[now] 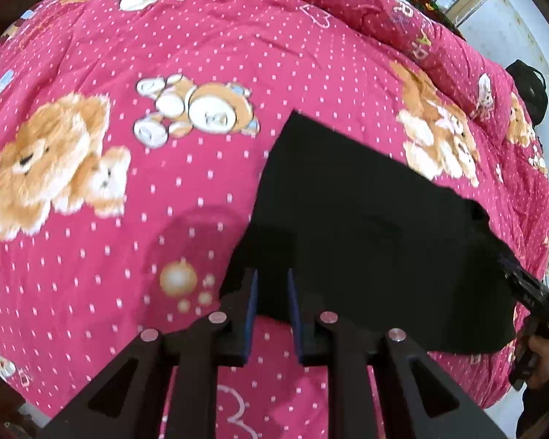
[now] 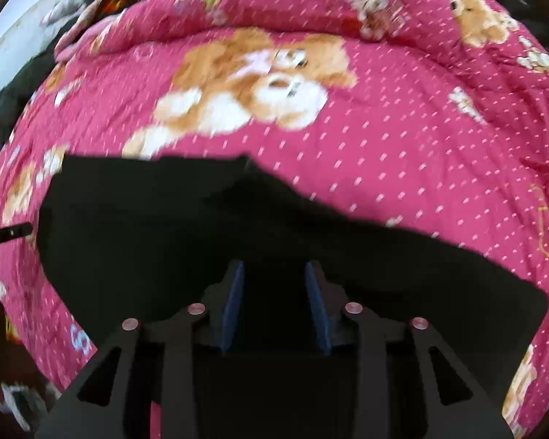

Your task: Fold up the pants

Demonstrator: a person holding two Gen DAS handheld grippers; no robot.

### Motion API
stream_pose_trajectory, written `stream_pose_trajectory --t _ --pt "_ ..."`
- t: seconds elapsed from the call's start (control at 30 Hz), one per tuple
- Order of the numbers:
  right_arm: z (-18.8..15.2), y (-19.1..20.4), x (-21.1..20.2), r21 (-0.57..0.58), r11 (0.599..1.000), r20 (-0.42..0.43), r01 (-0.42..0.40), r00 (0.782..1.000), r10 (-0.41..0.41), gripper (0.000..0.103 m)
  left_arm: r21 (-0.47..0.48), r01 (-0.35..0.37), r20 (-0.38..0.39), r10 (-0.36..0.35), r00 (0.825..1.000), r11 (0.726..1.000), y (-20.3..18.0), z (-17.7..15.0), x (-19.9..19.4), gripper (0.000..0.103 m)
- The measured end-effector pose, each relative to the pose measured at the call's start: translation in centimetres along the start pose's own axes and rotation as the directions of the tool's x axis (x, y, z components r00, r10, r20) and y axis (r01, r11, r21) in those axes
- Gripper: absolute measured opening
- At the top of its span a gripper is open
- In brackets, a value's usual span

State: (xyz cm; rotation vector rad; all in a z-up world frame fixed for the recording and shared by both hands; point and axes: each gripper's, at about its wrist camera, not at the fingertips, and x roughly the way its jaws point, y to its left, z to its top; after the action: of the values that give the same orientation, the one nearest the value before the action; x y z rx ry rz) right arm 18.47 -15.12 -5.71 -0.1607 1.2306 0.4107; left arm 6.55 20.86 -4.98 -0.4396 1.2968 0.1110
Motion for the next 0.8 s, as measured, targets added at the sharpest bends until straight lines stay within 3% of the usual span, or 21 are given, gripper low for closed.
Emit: stream_pose_trajectory --t 0.07,0.17,0.33,0.37,0.4,0.47,0.57,0.67,0.8 --pt "0.8 0.2 0.2 -0.014 1.0 0.024 -0.026 0.999 0.026 0.038 0.002 0.001 -0.006 -0.001 1.0 1.0 -0.4 -0.4 0.2 0.019" --pt "3.1 0.5 1.7 -0.067 0.995 0.03 -0.073 0.997 0.075 0.05 -0.003 0.016 -0.01 -0.016 1.0 1.0 -1.1 -0.6 0.1 0.019" --pt "5.4 1.9 3.6 -0.245 0.965 -0.024 -0.096 0.995 0.092 0.05 0.011 0.026 0.012 -0.026 1.0 1.0 -2.4 -1.0 -0.7 0.024" --pt "5.7 2.2 3.9 -0.282 0.954 -0.041 -0.103 0.995 0.096 0.042 0.009 0.025 0.013 -0.025 1.0 1.0 -2.5 -1.0 -0.6 0.024" --pt "5.9 2.5 4.3 -0.315 0.944 -0.057 -0.102 0.994 0.088 0.018 0.004 0.026 0.013 -0.026 1.0 1.0 -2.6 -1.1 -0.6 0.024" --pt "6.0 2.7 4.8 -0.36 0.928 -0.081 -0.095 0.994 0.07 0.009 -0.014 0.027 0.009 -0.027 1.0 1.0 -2.7 -1.1 -0.2 0.024" --pt "7.0 1.4 4.3 -0.336 0.935 -0.055 -0.11 0.994 0.097 0.006 -0.03 0.026 0.008 -0.026 1.0 0.999 -2.9 -1.1 0.2 0.024" --pt "8.9 -1.0 4.5 -0.223 0.964 -0.028 -0.143 0.99 0.14 0.006 -0.035 0.02 0.003 -0.02 1.0 0.999 -3.1 -0.8 0.7 0.024" --pt "8.9 -2.0 6.2 -0.156 0.971 -0.063 -0.18 0.983 0.172 0.007 -0.031 0.012 -0.006 -0.012 1.0 0.999 -3.3 -0.1 1.2 0.024"
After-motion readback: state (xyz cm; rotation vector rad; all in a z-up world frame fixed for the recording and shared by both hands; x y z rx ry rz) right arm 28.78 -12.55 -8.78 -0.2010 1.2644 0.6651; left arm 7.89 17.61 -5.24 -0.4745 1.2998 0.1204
